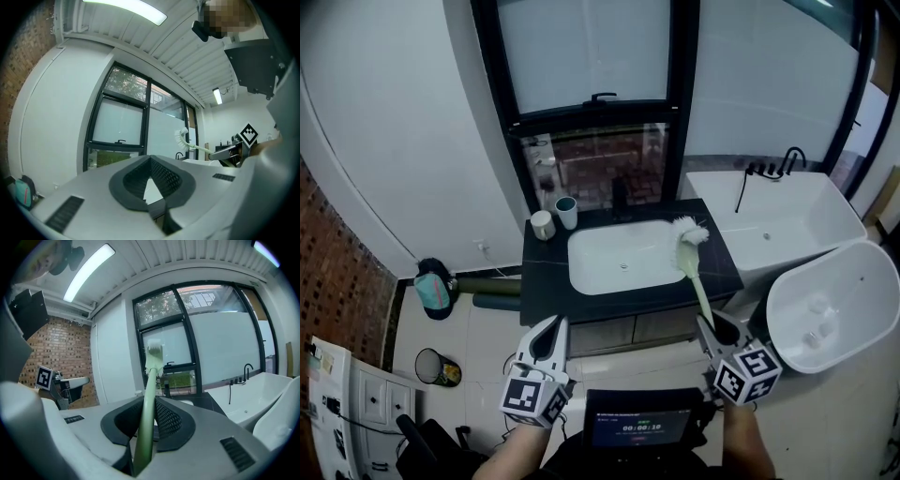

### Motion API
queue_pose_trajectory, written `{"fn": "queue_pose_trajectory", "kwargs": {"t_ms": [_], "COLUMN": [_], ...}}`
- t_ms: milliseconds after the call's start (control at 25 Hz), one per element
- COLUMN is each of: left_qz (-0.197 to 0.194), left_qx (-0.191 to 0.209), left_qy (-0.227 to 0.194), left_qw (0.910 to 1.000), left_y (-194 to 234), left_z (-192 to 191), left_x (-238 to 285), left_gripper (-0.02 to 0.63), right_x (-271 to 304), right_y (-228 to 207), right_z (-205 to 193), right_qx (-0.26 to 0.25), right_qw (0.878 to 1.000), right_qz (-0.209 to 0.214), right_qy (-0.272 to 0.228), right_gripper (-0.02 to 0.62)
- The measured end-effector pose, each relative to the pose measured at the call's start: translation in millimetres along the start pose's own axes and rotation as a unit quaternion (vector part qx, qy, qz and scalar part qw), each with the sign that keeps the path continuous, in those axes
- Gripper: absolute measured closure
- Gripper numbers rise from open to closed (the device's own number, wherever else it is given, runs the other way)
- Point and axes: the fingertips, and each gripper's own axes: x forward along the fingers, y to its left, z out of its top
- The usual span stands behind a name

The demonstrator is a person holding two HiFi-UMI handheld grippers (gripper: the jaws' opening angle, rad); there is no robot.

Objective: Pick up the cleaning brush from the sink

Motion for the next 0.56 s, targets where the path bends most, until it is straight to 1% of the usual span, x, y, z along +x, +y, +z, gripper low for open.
{"fn": "queue_pose_trajectory", "kwargs": {"t_ms": [120,560], "left_qz": [0.001,-0.004], "left_qx": [-0.005,-0.007], "left_qy": [0.01,0.005], "left_qw": [0.9999,1.0], "left_y": [1.8,8.0], "left_z": [-8.1,-4.7], "left_x": [2.8,9.8], "left_gripper": [0.601,0.601], "right_x": [1.4,8.1], "right_y": [-4.7,-6.2], "right_z": [-2.6,0.2], "right_qx": [0.003,0.003], "right_qw": [1.0,1.0], "right_qz": [-0.004,-0.014], "right_qy": [0.001,0.002], "right_gripper": [0.537,0.537]}}
